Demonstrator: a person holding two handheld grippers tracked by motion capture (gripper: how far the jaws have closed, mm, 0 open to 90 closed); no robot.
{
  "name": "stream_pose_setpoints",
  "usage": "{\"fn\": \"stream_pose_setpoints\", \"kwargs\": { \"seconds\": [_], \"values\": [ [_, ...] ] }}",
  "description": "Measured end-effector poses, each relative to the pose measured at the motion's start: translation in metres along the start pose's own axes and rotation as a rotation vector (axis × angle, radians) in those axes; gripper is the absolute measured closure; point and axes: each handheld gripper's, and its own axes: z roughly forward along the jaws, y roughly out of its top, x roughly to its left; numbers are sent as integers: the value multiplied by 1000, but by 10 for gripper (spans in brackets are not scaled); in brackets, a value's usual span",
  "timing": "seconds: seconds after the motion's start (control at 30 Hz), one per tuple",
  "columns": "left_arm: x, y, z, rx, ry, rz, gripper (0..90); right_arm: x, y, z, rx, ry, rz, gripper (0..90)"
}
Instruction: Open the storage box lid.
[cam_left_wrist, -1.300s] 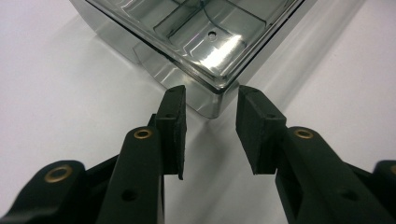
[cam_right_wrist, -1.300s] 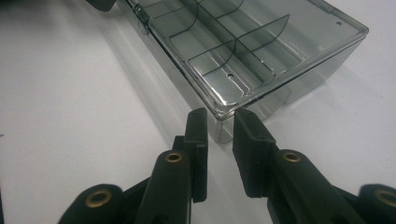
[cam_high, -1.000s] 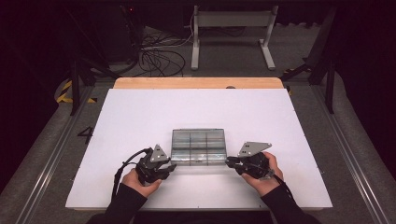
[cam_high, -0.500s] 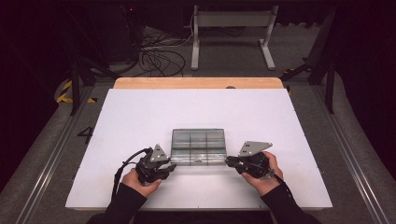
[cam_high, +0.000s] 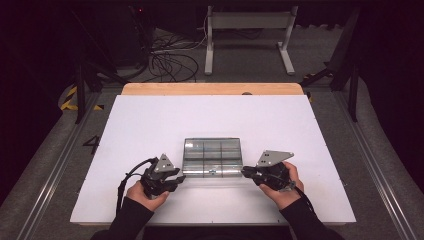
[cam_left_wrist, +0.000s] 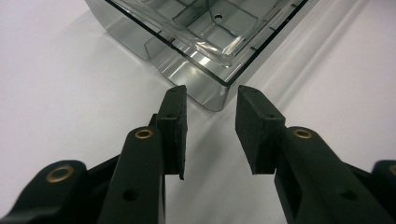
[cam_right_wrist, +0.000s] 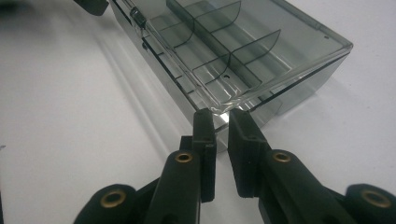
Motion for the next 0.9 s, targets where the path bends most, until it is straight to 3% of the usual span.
{"fn": "stream_pose_setpoints", "kwargs": {
  "seconds": [0.17, 0.4, 0.5, 0.9],
  "values": [
    [0, 0, -6, -9, -23, -1, 708, 0, 1, -2, -17, -4, 3, 820],
    [-3, 3, -12, -63, -38, 18, 893, -1, 2, -4, -23, -5, 5, 821],
    [-2, 5, -12, -82, -40, 2, 894, -1, 2, -3, -17, -5, 3, 820],
    [-4, 5, -11, -95, -9, 18, 894, -1, 2, -2, -15, -3, 1, 812]
  ]
}}
